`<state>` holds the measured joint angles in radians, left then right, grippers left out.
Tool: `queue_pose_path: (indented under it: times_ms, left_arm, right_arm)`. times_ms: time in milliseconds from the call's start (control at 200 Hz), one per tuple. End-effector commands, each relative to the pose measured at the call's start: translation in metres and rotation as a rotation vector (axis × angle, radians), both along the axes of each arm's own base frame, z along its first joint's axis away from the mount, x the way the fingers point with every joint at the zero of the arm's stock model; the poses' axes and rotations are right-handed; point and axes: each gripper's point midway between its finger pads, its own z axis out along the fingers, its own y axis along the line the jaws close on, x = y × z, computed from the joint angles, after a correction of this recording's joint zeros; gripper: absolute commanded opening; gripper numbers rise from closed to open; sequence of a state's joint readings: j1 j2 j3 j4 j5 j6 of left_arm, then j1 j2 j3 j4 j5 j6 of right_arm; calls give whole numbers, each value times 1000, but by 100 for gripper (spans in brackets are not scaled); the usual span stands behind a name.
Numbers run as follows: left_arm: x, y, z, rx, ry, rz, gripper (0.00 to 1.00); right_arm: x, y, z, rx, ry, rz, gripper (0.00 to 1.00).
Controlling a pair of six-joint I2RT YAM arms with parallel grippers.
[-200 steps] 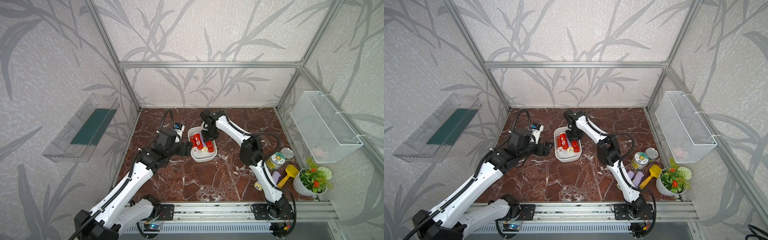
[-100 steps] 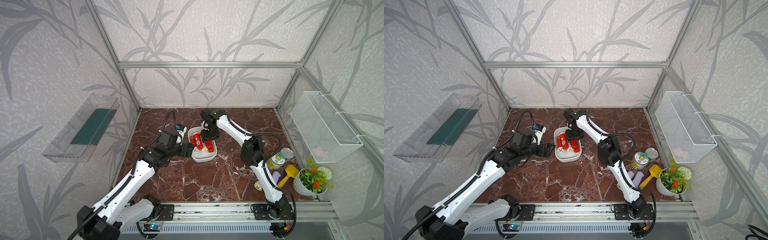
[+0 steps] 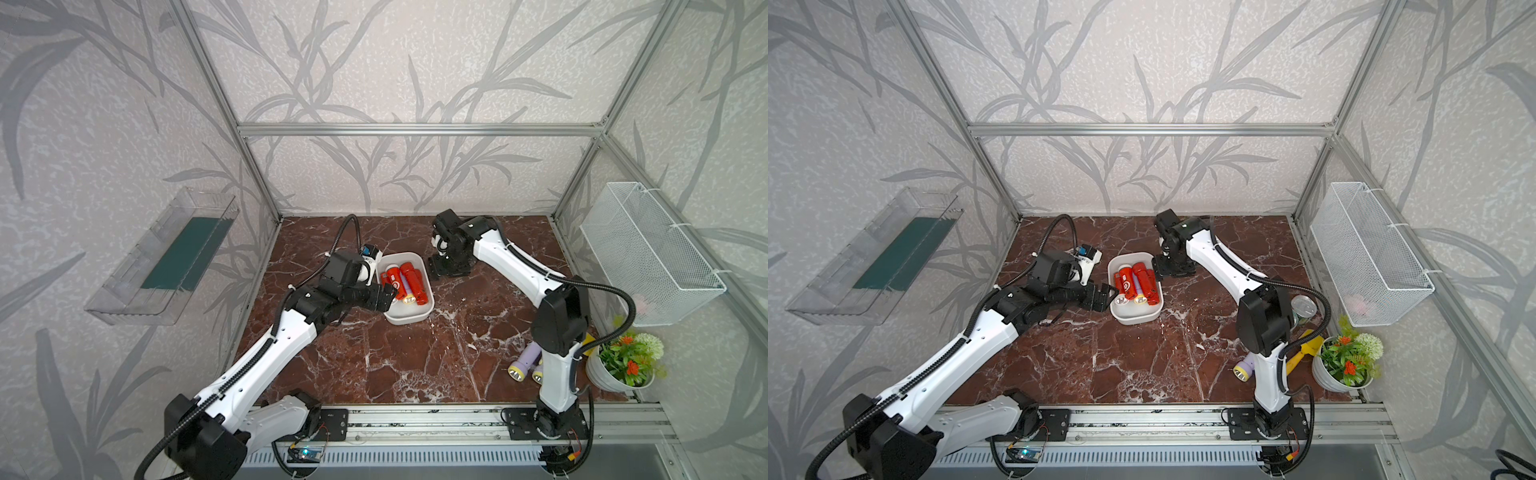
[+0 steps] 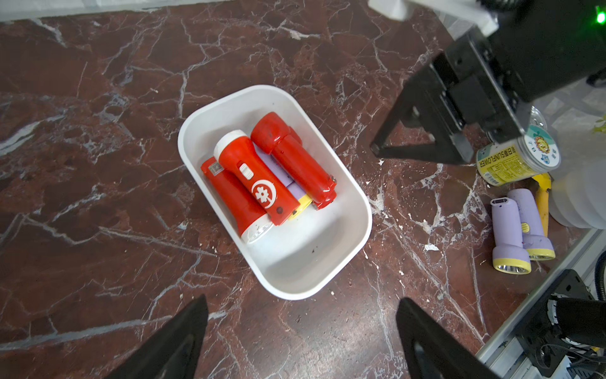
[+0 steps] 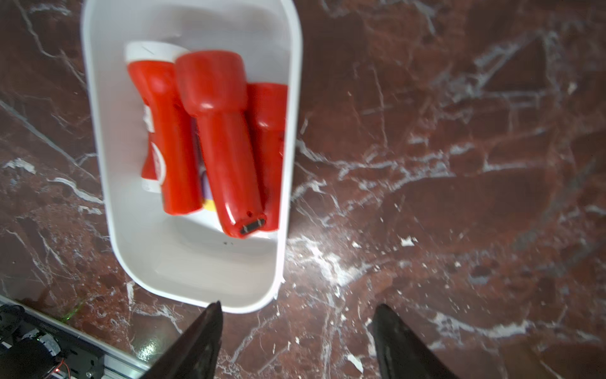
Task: Put the flashlights into the storage boxes
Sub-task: Pick up the flashlight from the center of the board.
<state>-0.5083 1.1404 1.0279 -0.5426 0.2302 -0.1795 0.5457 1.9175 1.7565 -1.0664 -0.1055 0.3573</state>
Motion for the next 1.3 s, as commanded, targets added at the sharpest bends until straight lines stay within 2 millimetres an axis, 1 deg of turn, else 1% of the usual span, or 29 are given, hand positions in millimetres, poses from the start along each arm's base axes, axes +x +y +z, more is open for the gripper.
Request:
queue_pose_path:
  times_ms: [0,70,95,120,230,350,520,590,665,765,875,1000,1110,1195,1295]
  left_arm:
    - [2,-19,17,-14,-43,-83,92]
    - [2,-33,17,-13,-38,-132,92]
    - [2,-40,18,-7,-39,-155,92]
    - [1,-45,19,0,-39,-175,92]
    - [-1,-71,20,30,-26,-271,92]
    - [-2,-94,23,20,-27,-335,92]
    - [-1,-112,21,17,-17,-382,92]
    - [-1,-117,20,15,-13,-395,92]
    - [0,-124,20,12,-10,-408,92]
    - [-2,-133,22,4,-9,-431,92]
    - [-10,-140,24,24,-11,-475,92]
    - [-20,-141,21,59,0,-511,92]
    - [-20,-144,17,70,10,-518,92]
    - [-18,-148,19,66,6,-523,92]
    - [-16,-153,20,65,3,-529,92]
  right_arm:
    - [-11,-31,-6,-23,-11,-106,73]
    - [-28,-50,-12,-47,-3,-140,73]
    - [-35,-56,-18,-60,9,-151,73]
    - [-40,-62,-14,-58,-8,-163,73]
    - [-70,-89,-24,-92,14,-233,73]
    - [-95,-113,-32,-99,28,-309,73]
    - [-128,-140,-44,-127,56,-400,73]
    - [-142,-152,-52,-165,75,-424,73]
    - [-156,-167,-61,-208,100,-490,73]
    - [-172,-181,-72,-238,134,-534,73]
    - [-183,-191,-77,-240,143,-590,73]
    - [-192,-201,-78,-239,133,-646,73]
    - [-194,-204,-77,-230,107,-687,73]
    - [-194,-206,-78,-223,91,-709,73]
    - [-197,-207,-84,-218,110,-737,73]
